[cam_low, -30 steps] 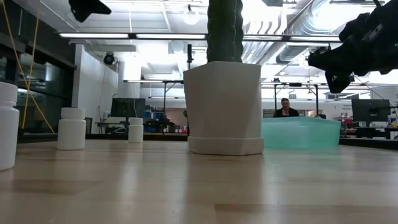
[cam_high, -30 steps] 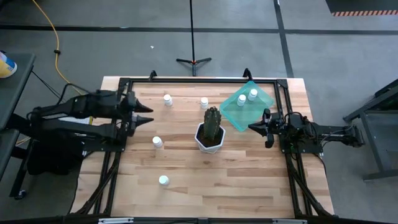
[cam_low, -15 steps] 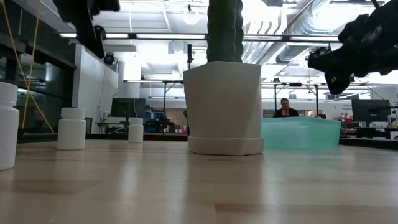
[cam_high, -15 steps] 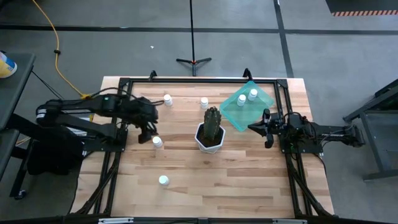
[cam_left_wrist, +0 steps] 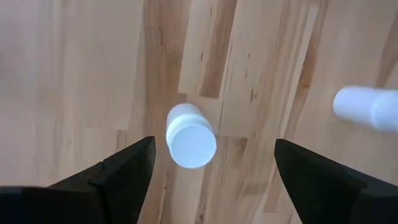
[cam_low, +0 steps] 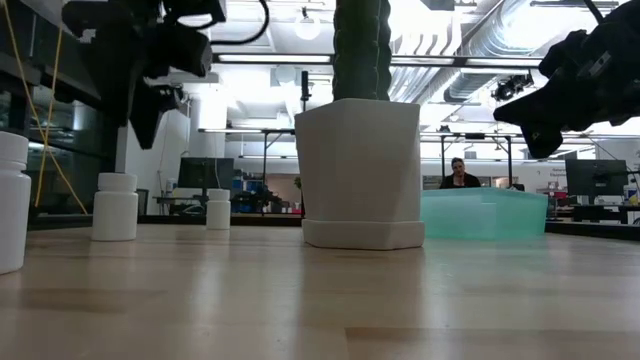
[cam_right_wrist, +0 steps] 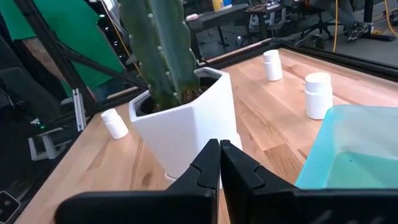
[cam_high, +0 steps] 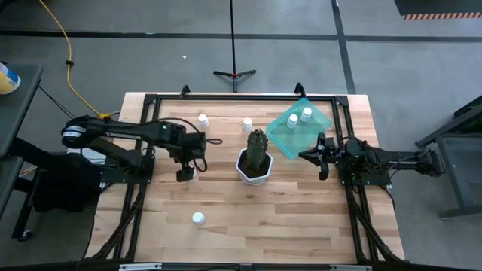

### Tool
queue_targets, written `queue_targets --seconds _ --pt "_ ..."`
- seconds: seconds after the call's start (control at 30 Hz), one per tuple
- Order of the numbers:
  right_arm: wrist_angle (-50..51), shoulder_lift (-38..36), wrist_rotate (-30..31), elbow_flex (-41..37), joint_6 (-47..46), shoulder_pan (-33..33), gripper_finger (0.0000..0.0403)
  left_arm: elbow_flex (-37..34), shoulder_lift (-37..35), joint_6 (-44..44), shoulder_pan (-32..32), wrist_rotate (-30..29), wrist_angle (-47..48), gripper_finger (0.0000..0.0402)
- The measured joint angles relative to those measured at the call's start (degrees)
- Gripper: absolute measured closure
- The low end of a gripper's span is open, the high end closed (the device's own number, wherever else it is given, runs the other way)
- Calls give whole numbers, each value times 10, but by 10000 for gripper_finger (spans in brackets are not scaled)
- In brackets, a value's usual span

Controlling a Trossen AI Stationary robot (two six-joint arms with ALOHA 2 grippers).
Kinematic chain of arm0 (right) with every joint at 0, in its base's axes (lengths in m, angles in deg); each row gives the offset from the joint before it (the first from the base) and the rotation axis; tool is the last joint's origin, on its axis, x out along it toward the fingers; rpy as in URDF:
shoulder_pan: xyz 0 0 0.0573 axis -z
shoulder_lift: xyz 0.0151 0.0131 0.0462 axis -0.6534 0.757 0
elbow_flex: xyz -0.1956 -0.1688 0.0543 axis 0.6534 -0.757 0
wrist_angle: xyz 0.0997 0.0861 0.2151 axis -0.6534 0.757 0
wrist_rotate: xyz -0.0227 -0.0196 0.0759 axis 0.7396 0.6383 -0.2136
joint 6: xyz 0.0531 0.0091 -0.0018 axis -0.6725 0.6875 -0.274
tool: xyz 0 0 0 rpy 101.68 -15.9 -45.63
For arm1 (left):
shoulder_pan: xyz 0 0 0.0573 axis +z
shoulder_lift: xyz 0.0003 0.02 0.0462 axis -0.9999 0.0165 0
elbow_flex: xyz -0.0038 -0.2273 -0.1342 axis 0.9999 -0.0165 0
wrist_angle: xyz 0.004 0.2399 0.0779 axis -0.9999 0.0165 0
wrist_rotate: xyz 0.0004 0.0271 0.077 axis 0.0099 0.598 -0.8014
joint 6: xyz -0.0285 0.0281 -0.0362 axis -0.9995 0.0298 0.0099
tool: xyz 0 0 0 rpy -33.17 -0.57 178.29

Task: Pick and place pill bottles into a basket
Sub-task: Put the white medicine bottle into the blue bin

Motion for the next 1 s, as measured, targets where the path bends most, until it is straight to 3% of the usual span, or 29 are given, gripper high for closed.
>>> queue_targets --seconds 0.4,0.7,1.0 --pt "0 3 0 0 15 0 401 -28 73 12 -15 -29 -7 49" --pt "0 3 0 0 15 0 401 -84 74 2 -15 -35 -74 53" --pt "0 3 1 0 15 0 397 -95 74 -16 -15 -58 -95 53"
